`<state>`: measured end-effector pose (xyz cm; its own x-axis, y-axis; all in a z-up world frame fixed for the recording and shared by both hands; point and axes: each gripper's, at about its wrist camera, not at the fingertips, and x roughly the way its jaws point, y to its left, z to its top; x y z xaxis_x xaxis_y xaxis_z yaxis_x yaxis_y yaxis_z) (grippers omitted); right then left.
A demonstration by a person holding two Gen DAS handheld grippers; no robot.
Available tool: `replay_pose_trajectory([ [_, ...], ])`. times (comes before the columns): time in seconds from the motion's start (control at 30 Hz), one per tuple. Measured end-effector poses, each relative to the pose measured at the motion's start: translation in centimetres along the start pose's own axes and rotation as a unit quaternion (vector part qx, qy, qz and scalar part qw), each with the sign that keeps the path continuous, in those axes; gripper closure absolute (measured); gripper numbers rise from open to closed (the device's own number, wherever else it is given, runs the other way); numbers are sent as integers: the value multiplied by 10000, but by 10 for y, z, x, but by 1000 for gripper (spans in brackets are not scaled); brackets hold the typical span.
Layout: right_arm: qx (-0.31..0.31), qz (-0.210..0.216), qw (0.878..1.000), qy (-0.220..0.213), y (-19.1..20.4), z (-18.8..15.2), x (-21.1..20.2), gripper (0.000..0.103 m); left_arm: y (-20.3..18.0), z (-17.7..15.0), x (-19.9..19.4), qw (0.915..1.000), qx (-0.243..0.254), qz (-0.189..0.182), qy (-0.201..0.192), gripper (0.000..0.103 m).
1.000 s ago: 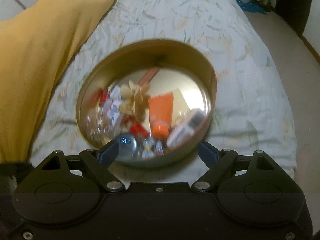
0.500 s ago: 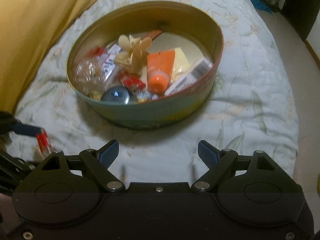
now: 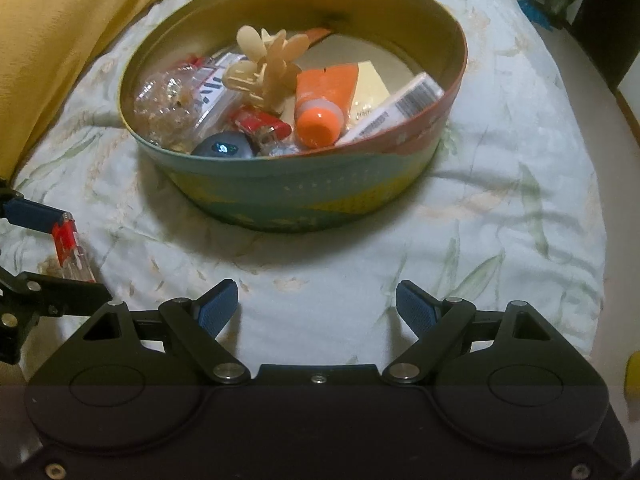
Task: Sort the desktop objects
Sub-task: 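Lift the red lighter with the left gripper toward the tin, then lower the red lighter into the tin and open the left gripper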
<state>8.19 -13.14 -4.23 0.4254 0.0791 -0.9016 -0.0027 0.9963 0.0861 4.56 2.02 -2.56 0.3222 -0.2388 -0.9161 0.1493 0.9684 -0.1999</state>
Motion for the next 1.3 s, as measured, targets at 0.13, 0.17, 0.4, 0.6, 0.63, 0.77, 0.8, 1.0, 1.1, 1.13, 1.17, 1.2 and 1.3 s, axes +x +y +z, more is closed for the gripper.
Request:
replay_pose_trajectory([
  [0.13,45,-16,10000,47,-5,-2,7,17,0,2,2,10000,12,60,-11,20],
  [0.17,44,-29,10000,50,-6,-3,8,17,0,3,2,10000,28,86,-26,20],
  [0.4,78,-59,9999,70,-11,-8,20,11,0,11,-1,9996,89,207,-191,20],
  [0.6,43,-80,10000,1,-11,-11,24,7,0,16,-5,9992,85,248,-303,20],
  [0.63,31,-88,10000,-9,-10,-12,24,7,1,16,-6,9992,72,248,-314,20],
  [0.77,28,-108,9999,-66,-10,-15,25,3,3,19,-10,9988,51,268,-400,20],
  [0.8,35,-123,9999,-79,-10,-16,26,1,4,21,-12,9986,43,275,-441,20],
  [1.0,-59,-249,9995,-187,-5,-22,31,0,6,37,-31,9956,127,433,-817,20],
  [1.1,-41,-228,9995,-228,-5,-24,31,0,5,49,-41,9933,242,527,-1002,20],
  [1.13,-43,-225,9994,-257,-5,-24,31,0,4,53,-44,9924,293,562,-1059,20],
  [1.17,-49,-221,9993,-293,-5,-25,32,0,4,58,-47,9915,340,591,-1109,20],
  [1.2,-53,-214,9992,-337,-5,-27,32,0,4,62,-50,9910,371,589,-1144,20],
  [1.3,-37,-193,9990,-405,-6,-29,31,0,2,75,-56,9896,459,565,-1241,20],
])
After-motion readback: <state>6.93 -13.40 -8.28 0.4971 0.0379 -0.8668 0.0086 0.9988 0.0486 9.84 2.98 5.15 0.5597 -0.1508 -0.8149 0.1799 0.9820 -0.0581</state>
